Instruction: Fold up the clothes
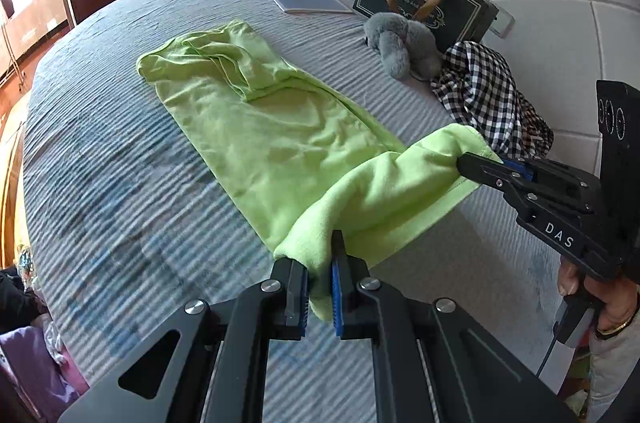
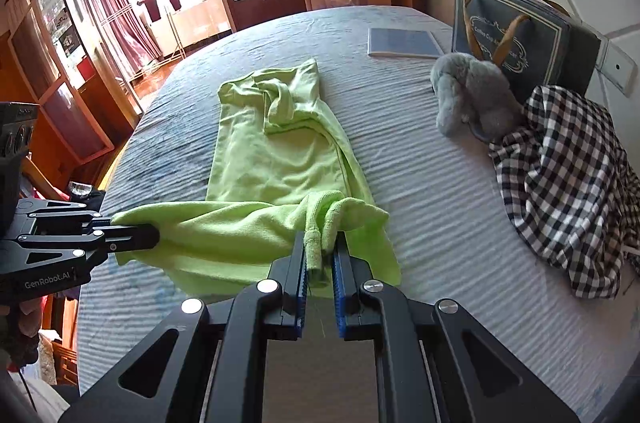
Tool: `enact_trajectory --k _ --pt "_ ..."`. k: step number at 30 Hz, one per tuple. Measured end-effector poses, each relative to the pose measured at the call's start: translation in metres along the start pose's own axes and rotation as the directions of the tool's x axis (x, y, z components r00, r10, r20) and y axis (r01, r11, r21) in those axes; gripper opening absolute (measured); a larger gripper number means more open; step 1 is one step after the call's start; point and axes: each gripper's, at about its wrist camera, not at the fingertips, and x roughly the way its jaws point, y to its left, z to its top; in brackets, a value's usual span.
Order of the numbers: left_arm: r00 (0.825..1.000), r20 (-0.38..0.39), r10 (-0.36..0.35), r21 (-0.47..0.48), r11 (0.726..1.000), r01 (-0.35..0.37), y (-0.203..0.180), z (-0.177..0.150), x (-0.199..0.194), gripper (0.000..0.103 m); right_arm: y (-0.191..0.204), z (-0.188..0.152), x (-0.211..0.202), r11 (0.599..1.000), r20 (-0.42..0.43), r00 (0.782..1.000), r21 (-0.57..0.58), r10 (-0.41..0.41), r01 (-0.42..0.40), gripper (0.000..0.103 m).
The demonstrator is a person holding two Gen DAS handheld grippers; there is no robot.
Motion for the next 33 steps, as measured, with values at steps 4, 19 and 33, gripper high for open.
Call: enact_trajectory --k 4,19,33 --pt "0.999 -0.009 -0.036 -0.008 0.999 0.036 0.07 0.059 0.016 0.007 0.026 0.063 0.045 1.0 0.031 0.999 0.015 -0.011 0.01 0.01" --pt "0.98 -0.126 -0.151 -0.019 0.988 0.15 0.224 0.219 0.092 0.054 0.046 0.217 0.199 0.976 -0.056 0.993 0.188 -0.099 0.108 0.068" --pt "0.995 -0.041 -0.091 0.431 0.897 0.1 0.154 0.226 0.087 0.07 0.025 0.049 0.104 0.744 -0.216 0.947 0.588 -0.236 0.319 0.067"
